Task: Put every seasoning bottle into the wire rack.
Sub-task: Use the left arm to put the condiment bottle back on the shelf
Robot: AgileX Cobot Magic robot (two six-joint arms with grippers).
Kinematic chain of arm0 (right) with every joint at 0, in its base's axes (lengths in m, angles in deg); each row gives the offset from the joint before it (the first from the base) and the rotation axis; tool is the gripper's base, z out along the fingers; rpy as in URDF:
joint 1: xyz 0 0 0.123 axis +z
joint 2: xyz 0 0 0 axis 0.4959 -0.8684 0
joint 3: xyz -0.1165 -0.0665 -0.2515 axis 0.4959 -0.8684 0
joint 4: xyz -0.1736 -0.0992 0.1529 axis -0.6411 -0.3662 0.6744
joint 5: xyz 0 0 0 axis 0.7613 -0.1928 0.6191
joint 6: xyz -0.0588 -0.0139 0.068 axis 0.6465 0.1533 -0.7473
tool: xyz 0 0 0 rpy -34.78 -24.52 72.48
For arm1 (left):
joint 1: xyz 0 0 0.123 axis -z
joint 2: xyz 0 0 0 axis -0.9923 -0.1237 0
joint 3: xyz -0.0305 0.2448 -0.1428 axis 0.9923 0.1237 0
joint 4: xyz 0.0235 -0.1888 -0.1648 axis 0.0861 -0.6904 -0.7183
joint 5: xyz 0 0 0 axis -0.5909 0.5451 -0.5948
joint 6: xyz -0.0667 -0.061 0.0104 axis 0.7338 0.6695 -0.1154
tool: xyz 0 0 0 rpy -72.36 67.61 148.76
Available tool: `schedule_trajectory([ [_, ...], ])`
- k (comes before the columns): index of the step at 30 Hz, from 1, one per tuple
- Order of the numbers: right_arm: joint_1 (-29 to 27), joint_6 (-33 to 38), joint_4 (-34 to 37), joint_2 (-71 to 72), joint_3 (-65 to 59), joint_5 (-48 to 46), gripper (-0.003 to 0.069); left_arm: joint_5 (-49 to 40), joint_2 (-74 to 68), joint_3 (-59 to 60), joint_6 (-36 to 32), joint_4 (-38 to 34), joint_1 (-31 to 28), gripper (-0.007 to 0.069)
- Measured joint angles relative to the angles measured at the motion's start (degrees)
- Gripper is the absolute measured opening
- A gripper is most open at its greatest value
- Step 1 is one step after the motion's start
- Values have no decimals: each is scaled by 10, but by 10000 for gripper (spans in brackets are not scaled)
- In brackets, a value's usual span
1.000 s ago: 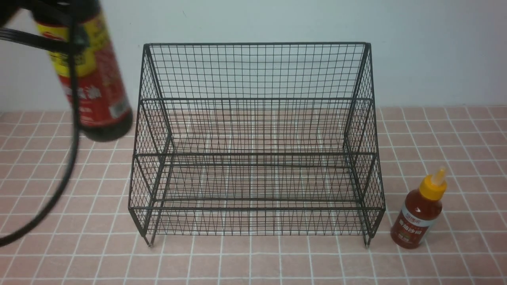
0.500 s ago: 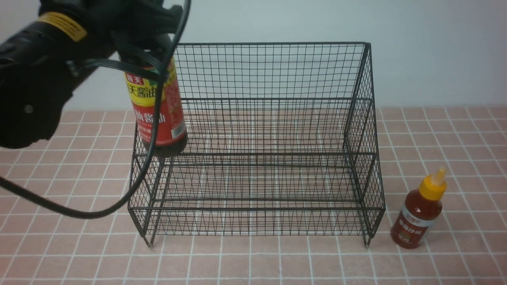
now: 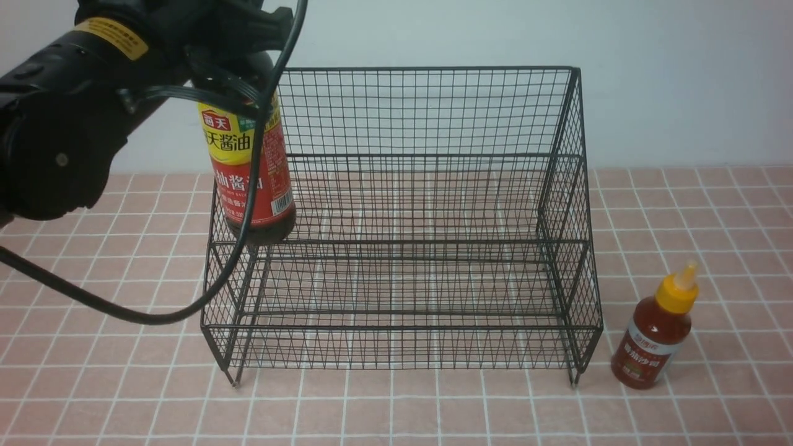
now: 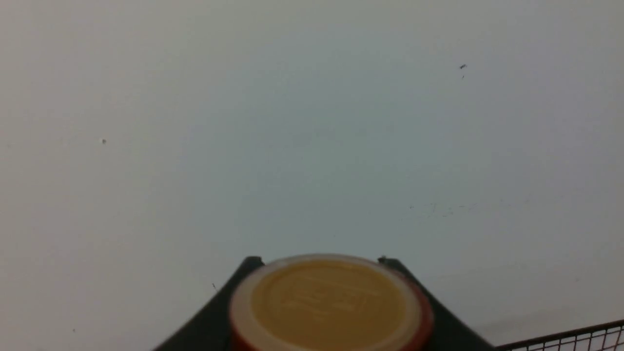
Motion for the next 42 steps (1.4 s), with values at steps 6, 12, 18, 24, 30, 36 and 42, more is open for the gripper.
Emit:
schedule_trajectory([
  [6, 0, 0, 0, 0, 0, 0, -15, 47, -17, -1, -8, -53, 0, 256],
  [12, 0, 0, 0, 0, 0, 0, -15, 61, -19, 1, -9, -66, 0, 256],
  [18, 0, 0, 0, 0, 0, 0, -15, 82, -24, 2, -9, -66, 0, 256],
  [24, 0, 0, 0, 0, 0, 0, -15, 101, -29, 8, -9, -67, 0, 256],
  [30, 0, 0, 0, 0, 0, 0, -15, 84, -40, 8, -9, -35, 0, 256],
  [36, 0, 0, 0, 0, 0, 0, -15, 1, -45, 8, -9, -24, 0, 256],
  [42, 0, 0, 0, 0, 0, 0, -15, -90, -45, 8, -7, -20, 0, 256],
])
